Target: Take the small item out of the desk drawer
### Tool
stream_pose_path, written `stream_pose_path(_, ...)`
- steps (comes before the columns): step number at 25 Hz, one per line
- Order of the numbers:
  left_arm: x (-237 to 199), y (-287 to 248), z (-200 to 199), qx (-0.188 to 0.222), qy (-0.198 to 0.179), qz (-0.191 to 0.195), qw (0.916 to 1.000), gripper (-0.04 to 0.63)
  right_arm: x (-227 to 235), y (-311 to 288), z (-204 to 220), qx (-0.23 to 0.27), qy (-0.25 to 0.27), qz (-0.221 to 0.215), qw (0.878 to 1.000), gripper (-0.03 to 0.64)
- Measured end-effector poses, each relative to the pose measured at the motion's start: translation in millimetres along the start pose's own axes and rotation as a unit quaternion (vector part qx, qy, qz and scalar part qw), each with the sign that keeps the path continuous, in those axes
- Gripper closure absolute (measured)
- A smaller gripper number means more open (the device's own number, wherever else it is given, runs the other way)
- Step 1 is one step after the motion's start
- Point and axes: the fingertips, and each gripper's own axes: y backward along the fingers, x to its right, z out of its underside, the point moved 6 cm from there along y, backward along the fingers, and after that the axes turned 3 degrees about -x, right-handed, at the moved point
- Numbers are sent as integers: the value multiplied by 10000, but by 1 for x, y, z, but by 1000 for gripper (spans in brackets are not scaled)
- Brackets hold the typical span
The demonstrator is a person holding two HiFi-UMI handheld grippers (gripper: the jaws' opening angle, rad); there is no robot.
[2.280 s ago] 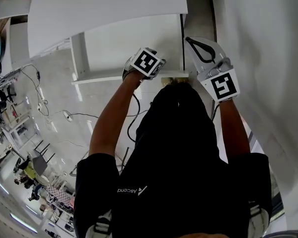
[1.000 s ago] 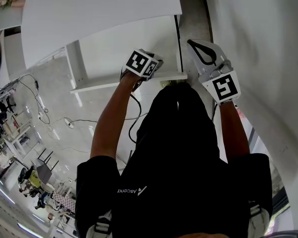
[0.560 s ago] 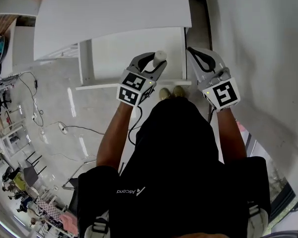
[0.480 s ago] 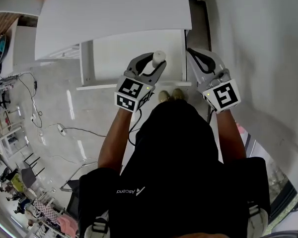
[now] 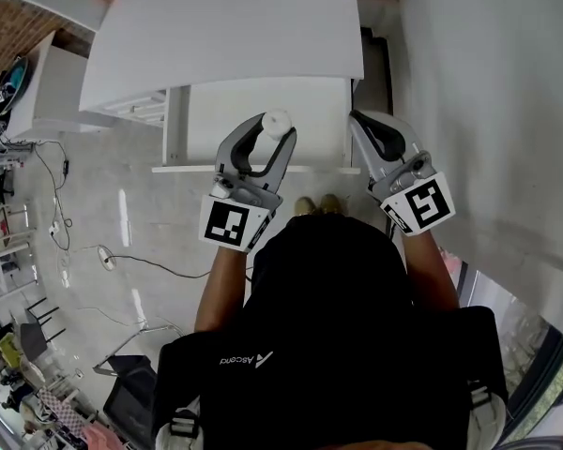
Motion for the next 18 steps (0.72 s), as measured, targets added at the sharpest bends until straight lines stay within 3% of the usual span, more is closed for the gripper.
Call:
stream_pose_path(5, -2, 26, -10, 209, -216, -223, 9993, 431, -19, 4, -6, 152, 71, -17, 9999, 617)
stream_pose_path(18, 4, 40, -8, 264, -135, -223, 9993, 431, -32, 8, -6, 164, 114, -44, 9998, 618)
